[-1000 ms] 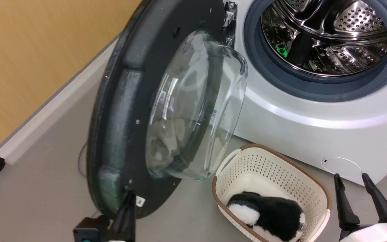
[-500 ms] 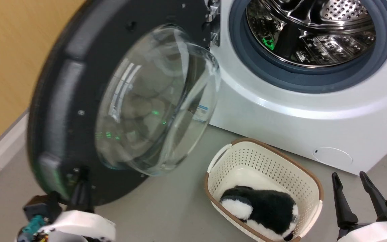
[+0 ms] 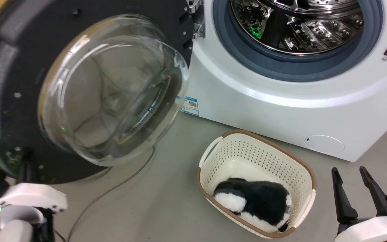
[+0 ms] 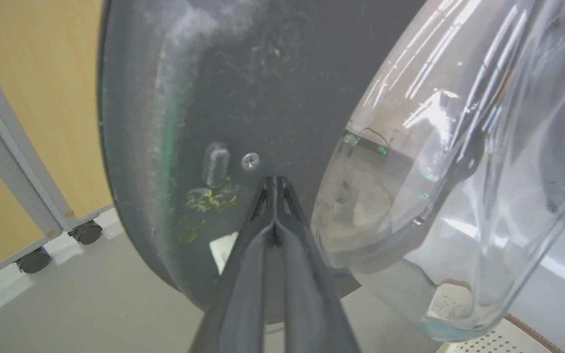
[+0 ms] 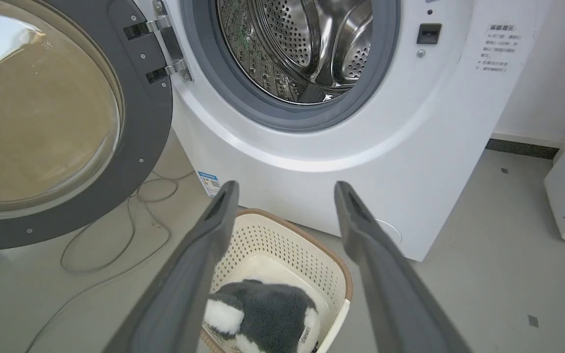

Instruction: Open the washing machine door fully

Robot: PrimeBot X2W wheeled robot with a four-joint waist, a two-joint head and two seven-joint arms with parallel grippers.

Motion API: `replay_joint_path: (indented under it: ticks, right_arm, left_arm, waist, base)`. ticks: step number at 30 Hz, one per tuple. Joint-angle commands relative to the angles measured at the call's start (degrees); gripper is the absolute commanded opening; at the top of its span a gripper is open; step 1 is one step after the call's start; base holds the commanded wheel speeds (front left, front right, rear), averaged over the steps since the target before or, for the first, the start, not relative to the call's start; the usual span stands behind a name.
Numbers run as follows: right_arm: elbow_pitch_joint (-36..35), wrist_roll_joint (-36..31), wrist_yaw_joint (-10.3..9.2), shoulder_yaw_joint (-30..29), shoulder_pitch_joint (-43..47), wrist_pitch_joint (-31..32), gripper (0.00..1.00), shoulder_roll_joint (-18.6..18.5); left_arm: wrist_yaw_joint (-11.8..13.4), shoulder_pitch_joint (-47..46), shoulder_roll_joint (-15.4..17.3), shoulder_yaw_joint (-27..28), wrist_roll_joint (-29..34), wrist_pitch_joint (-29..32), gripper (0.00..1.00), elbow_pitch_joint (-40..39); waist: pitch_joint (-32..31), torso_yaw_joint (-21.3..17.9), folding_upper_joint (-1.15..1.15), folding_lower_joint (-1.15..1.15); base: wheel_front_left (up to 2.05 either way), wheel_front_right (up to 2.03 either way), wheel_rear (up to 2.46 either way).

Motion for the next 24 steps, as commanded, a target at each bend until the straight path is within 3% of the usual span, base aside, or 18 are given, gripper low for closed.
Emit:
replay_joint_path:
  ticks: [1,8,14,24]
  right_arm:
    - [-0.4,-0.5,0.30,0.0,-1.1,0.2,1.00,0.2]
    - [0.0,-0.3,0.30,0.2,-1.5,0.1,1.00,0.2]
    - [0.7,0.4,0.30,0.5,-1.2,-0.4,1.00,0.2]
    - [2.5,1.7,0.30,0.3,0.4,-1.7,1.00,0.2]
  left_arm:
    - [-0.4,-1.5,0.8,1.0,-0.2,-0.6,0.00,1.3]
    - [-2.9,-5.4,1.7,3.7,2.4,-0.7,0.00,9.2]
    - [-4.3,-4.9,0.3,9.0,5.1,-0.7,0.00,10.3]
    - [-4.3,6.9,-9.3,17.9,10.4,-0.7,0.00,-1.9]
  waist:
    - [0.2,-0.3,0.00,0.00]
    - [0.4,-1.5,0.00,0.00]
    - [-0.4,-2.9,0.00,0.00]
    - [-3.1,-4.2,0.00,0.00]
  base:
    - [0.00,0.00,0.00]
    - [0.00,0.00,0.00]
    - [0.00,0.00,0.00]
    - [0.00,0.00,0.00]
